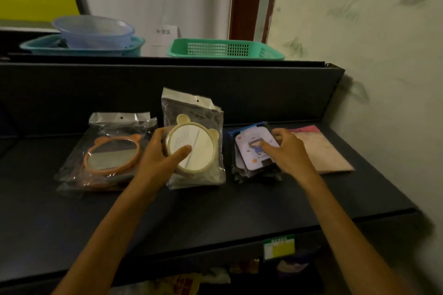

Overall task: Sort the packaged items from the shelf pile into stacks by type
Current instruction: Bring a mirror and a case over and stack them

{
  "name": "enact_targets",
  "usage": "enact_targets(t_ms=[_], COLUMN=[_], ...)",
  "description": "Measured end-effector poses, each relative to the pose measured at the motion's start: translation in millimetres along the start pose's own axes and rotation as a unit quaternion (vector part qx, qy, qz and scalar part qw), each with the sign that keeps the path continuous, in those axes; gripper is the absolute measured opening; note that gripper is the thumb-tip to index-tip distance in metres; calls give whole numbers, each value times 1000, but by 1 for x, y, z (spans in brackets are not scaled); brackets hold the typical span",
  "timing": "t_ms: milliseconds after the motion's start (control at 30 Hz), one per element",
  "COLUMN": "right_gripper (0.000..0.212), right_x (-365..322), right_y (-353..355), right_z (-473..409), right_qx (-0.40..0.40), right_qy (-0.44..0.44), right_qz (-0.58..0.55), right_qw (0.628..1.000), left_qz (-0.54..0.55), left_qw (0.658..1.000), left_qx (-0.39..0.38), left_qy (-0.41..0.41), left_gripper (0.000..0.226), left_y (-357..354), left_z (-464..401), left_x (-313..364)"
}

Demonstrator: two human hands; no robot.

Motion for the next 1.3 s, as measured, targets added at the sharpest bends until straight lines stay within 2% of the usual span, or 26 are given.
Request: enact_targets(t_ms=[200,267,367,500,667,767,967,1067,1167,1300], right_gripper=[51,49,46,45,41,35,30,30,31,31], right_x=[-7,-22,-54,-86,-130,-142,-158,-159,-157,-155], right_y=[3,0,-24,-66,-100,-101,-115,-112,-111,-117], right_z=[-3,-3,0,8,20,26,39,42,42,40], right_qx=[24,33,-2,-43,-27,-10,18,33,35,22], right_qy=[58,111,192,234,249,252,222,210,198,191], right_qz=[216,221,214,234,203,183,160,161,167,171], right_qw=[974,968,958,943,947,950,962,964,965,966], left_qz=[-30,-36,-85,-74,-92,-94,-111,-176,-267,-413], left_qw=[999,998,992,992,991,990,989,979,960,908], left_qx=[40,56,92,102,95,98,48,62,70,64], left_qy=[12,3,-17,16,19,30,81,86,46,-19], left_gripper=[48,46,46,50,46,45,54,62,67,64], left_y=[21,33,58,99,158,167,173,179,184,182], left_z=[7,11,17,20,10,-3,-31,-36,-37,-32], left_x=[3,9,19,17,17,13,-7,-10,-2,5])
Point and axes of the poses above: each hand's wrist, its own z-axis away from the middle knuckle, its own y-axis out of the back of the hand, x = y × z, the point moved 8 cm from there along -z, towards the middle knuckle, and after that the axes turned 8 degrees about z, right-handed, at the moved point
